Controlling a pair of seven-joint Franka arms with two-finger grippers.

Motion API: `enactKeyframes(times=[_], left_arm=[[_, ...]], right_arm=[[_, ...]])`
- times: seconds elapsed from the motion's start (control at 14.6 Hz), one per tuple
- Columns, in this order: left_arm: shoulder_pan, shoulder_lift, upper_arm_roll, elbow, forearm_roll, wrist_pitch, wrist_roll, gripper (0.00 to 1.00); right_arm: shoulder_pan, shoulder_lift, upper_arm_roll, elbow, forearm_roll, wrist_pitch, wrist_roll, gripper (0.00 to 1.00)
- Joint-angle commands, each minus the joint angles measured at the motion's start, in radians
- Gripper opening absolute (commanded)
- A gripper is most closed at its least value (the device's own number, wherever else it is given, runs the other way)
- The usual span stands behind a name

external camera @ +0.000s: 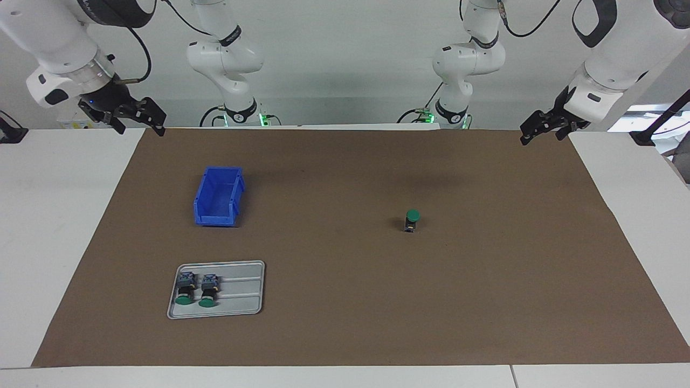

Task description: Place and press button with both arms

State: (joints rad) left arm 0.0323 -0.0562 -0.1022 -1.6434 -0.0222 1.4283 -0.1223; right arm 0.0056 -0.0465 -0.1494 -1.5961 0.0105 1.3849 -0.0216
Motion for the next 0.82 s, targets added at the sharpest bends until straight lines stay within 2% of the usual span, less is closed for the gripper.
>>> enactKeyframes(times=[0.0,0.75], left_arm=[[0.001,-0.016,0.009,-0.009,0.015,0.011,0.001,1.00],[0.000,-0.016,0.007,-0.009,0.015,0.011,0.000,1.00]], right_arm=[[-0.003,-0.016,-0.001,-0.019,-0.001,0.000,-0.012,1.00],[0.002,-0.029,0.002,-0.016,0.017,0.034,-0.058,1.00]])
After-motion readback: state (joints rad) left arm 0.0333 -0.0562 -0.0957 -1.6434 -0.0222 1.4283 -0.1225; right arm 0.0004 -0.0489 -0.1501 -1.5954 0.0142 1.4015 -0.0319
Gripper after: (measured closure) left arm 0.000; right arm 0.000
